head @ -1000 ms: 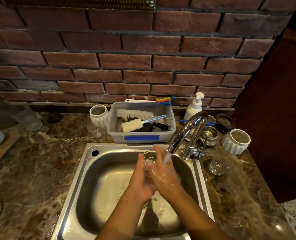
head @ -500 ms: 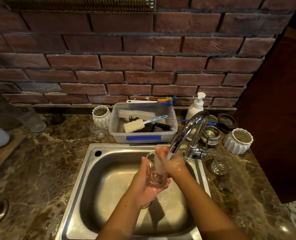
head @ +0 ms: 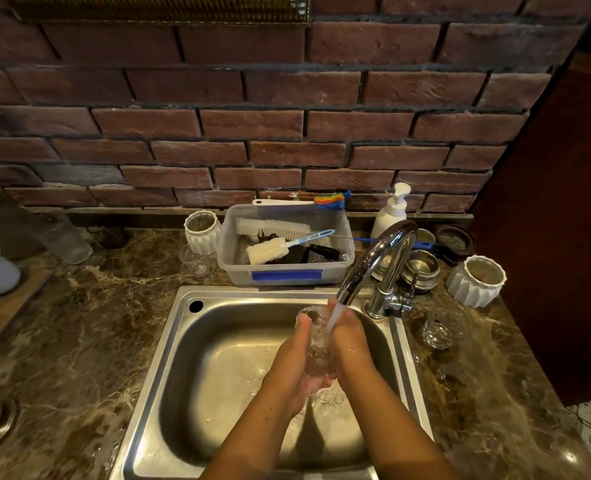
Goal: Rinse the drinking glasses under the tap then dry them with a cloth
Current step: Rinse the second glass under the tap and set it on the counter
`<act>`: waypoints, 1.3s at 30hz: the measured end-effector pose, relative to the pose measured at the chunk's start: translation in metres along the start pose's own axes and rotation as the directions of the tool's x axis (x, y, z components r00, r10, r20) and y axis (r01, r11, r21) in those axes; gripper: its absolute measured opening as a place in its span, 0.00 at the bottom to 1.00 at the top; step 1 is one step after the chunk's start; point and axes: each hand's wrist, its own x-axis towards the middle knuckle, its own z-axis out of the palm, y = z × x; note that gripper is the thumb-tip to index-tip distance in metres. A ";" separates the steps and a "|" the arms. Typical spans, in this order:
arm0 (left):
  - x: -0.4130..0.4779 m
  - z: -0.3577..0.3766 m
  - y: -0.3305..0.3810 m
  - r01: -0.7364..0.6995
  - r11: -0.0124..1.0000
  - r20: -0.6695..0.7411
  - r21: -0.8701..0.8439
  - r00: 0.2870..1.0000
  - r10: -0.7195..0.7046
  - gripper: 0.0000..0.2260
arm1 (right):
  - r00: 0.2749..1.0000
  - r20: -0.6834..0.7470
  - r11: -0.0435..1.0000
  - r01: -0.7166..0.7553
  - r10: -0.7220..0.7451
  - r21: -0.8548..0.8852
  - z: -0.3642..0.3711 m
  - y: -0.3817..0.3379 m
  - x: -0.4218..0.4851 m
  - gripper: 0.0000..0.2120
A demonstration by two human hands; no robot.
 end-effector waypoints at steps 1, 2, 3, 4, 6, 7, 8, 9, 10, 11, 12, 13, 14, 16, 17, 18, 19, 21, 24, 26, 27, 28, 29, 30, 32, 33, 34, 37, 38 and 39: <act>0.001 0.001 -0.001 -0.022 0.998 -0.032 0.053 0.999 0.024 0.23 | 0.998 0.034 0.999 -0.047 0.047 -0.016 -0.002 0.003 -0.001 0.18; 0.003 0.002 -0.002 -0.041 0.994 -0.063 0.101 0.997 0.048 0.24 | 0.993 0.090 0.997 -0.075 0.075 -0.005 -0.006 0.007 -0.004 0.20; 0.004 0.003 -0.002 -0.072 0.986 -0.090 0.148 0.992 0.086 0.24 | 0.985 0.161 0.997 -0.070 0.065 0.024 -0.009 0.011 -0.004 0.22; 0.006 0.002 -0.002 -0.101 0.974 -0.103 0.201 0.987 0.124 0.25 | 0.977 0.208 0.996 -0.065 0.051 0.059 -0.013 0.016 -0.006 0.23; 0.009 0.001 -0.002 -0.137 0.939 -0.112 0.314 0.977 0.180 0.25 | 0.950 0.312 0.987 -0.072 0.024 0.144 -0.024 0.023 -0.007 0.22; 0.009 0.001 -0.001 -0.157 0.922 -0.120 0.353 0.970 0.211 0.24 | 0.937 0.347 0.980 -0.092 0.026 0.176 -0.027 0.024 -0.008 0.21; 0.008 0.000 0.000 -0.173 0.911 -0.124 0.374 0.964 0.233 0.22 | 0.929 0.368 0.976 -0.106 0.029 0.192 -0.030 0.022 -0.010 0.20; 0.007 -0.001 0.001 -0.185 0.908 -0.124 0.377 0.961 0.247 0.21 | 0.928 0.371 0.973 -0.111 0.029 0.201 -0.032 0.022 -0.008 0.20; 0.007 -0.003 0.001 -0.186 0.916 -0.114 0.355 0.964 0.240 0.20 | 0.924 0.382 0.974 -0.094 0.008 0.207 -0.034 0.021 -0.008 0.21; 0.006 -0.004 0.001 -0.186 0.934 -0.094 0.305 0.970 0.223 0.20 | 0.917 0.397 0.978 -0.050 -0.036 0.205 -0.035 0.020 -0.008 0.24; 0.005 -0.004 0.001 -0.173 0.956 -0.075 0.237 0.978 0.196 0.20 | 0.919 0.385 0.982 0.006 -0.079 0.187 -0.034 0.019 -0.009 0.28; 0.003 -0.004 0.000 -0.158 0.973 -0.066 0.171 0.983 0.172 0.20 | 0.925 0.361 0.988 0.073 -0.118 0.135 -0.033 0.019 -0.010 0.32; 0.003 -0.004 -0.001 -0.141 0.984 -0.066 0.108 0.987 0.149 0.20 | 0.935 0.320 0.988 0.144 -0.153 0.052 -0.030 0.016 -0.014 0.35; 0.003 -0.002 -0.002 -0.098 0.995 -0.057 -0.011 0.994 0.097 0.20 | 0.935 0.271 0.955 0.269 -0.228 -0.125 -0.025 0.010 -0.019 0.33; 0.003 -0.002 -0.001 -0.074 0.996 -0.057 -0.054 0.996 0.071 0.21 | 0.926 0.268 0.924 0.324 -0.266 -0.202 -0.024 0.009 -0.021 0.31; 0.004 -0.004 0.001 -0.050 0.996 -0.061 -0.080 0.997 0.046 0.22 | 0.914 0.273 0.892 0.371 -0.301 -0.260 -0.023 0.008 -0.025 0.30; 0.005 -0.005 0.002 -0.027 0.995 -0.074 -0.101 0.997 0.020 0.23 | 0.895 0.302 0.863 0.413 -0.327 -0.291 -0.025 0.009 -0.024 0.30; 0.006 -0.011 0.004 0.015 0.991 -0.071 -0.135 0.997 -0.025 0.25 | 0.860 0.380 0.820 0.469 -0.341 -0.327 -0.035 0.015 -0.021 0.34; 0.003 -0.013 0.000 0.015 0.994 -0.033 -0.107 0.999 -0.018 0.24 | 0.810 0.466 0.762 0.540 -0.356 -0.356 -0.050 0.016 -0.018 0.39; 0.000 -0.012 -0.003 -0.030 0.997 -0.019 -0.074 0.999 0.028 0.23 | 0.809 0.445 0.775 0.544 -0.383 -0.322 -0.050 0.016 -0.017 0.41; 0.000 -0.012 -0.003 -0.045 0.996 -0.012 -0.075 0.999 0.044 0.22 | 0.809 0.443 0.784 0.541 -0.386 -0.305 -0.049 0.017 -0.017 0.41; -0.001 -0.012 -0.002 -0.053 0.995 -0.008 -0.090 0.999 0.052 0.22 | 0.805 0.455 0.786 0.541 -0.382 -0.298 -0.047 0.018 -0.016 0.40; -0.001 -0.013 0.000 -0.056 0.993 -0.014 -0.107 0.998 0.055 0.22 | 0.795 0.477 0.782 0.547 -0.375 -0.297 -0.046 0.021 -0.015 0.40; -0.001 -0.015 0.000 -0.059 0.992 -0.026 -0.113 0.998 0.057 0.22 | 0.786 0.494 0.775 0.556 -0.373 -0.299 -0.045 0.023 -0.013 0.40; 0.000 -0.016 0.001 -0.079 0.993 -0.029 -0.086 0.997 0.077 0.22 | 0.779 0.489 0.767 0.571 -0.393 -0.294 -0.047 0.024 -0.011 0.39; 0.000 -0.016 0.000 -0.090 0.993 -0.024 -0.072 0.996 0.088 0.22 | 0.784 0.475 0.768 0.569 -0.399 -0.294 -0.048 0.024 -0.009 0.38; 0.000 -0.016 -0.001 -0.099 0.993 -0.021 -0.057 0.995 0.098 0.22 | 0.784 0.477 0.766 0.570 -0.397 -0.299 -0.049 0.023 -0.009 0.39; -0.001 -0.012 -0.001 -0.103 0.993 -0.027 -0.054 0.994 0.102 0.22 | 0.771 0.522 0.734 0.583 -0.364 -0.350 -0.051 0.023 -0.009 0.44; -0.001 -0.011 0.000 -0.105 0.993 -0.022 -0.051 0.994 0.104 0.22 | 0.774 0.510 0.731 0.586 -0.375 -0.350 -0.052 0.024 -0.008 0.43; -0.001 -0.009 0.000 -0.109 0.993 -0.015 -0.039 0.994 0.109 0.22 | 0.777 0.491 0.731 0.588 -0.393 -0.345 -0.054 0.022 -0.008 0.42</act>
